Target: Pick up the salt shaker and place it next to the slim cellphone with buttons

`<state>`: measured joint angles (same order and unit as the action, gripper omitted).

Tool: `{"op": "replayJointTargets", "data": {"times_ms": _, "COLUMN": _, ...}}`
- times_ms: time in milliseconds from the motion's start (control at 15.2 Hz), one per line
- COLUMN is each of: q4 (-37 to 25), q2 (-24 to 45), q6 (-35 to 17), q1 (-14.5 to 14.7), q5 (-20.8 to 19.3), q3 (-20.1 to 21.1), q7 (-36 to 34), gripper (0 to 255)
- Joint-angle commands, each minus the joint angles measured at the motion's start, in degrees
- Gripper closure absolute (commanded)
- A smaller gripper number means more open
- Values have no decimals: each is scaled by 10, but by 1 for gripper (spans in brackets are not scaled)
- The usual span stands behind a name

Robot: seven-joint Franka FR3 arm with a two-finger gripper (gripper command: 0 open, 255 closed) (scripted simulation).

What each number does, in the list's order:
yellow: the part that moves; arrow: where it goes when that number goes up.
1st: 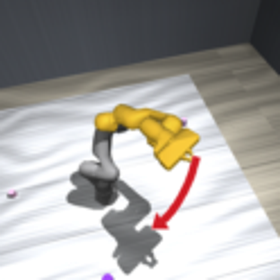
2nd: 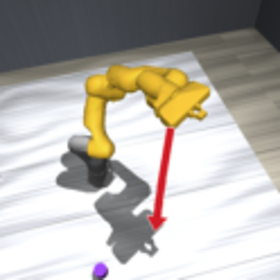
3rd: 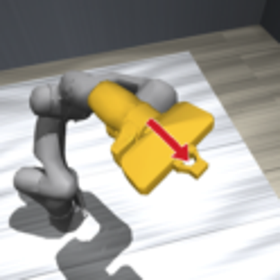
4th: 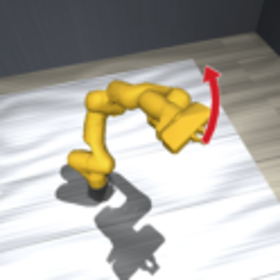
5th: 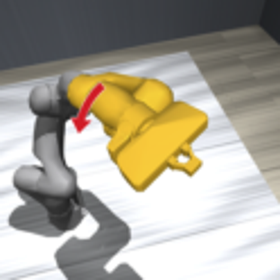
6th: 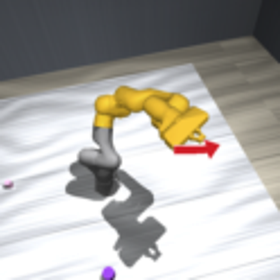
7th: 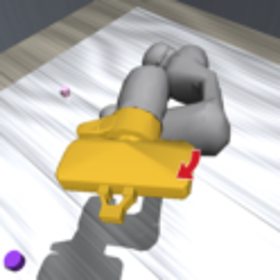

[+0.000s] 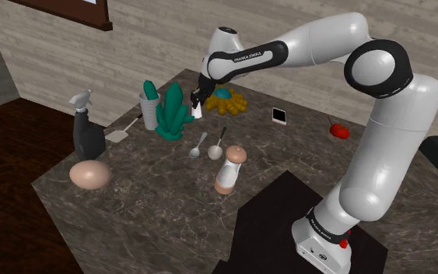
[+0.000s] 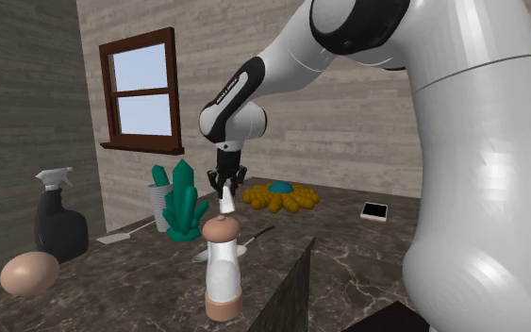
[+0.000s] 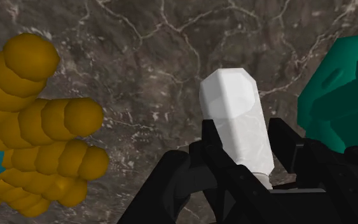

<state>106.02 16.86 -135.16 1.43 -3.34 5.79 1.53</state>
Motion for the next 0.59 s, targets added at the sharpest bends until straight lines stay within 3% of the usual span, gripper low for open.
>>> {"op": "replayJointTargets", "data": {"times_ms": 0, "q4": -9, "q2": -6, "q6": 15, "q1": -1, "q5": 2, "q3": 0, "q7": 2, "gripper": 255}}
{"op": "replayJointTargets", "data": {"times_ms": 528, "q4": -42, "q2": -28, "q6": 70, "q1": -2, "q5": 6, "q3": 2, "q7": 6, "gripper": 255}}
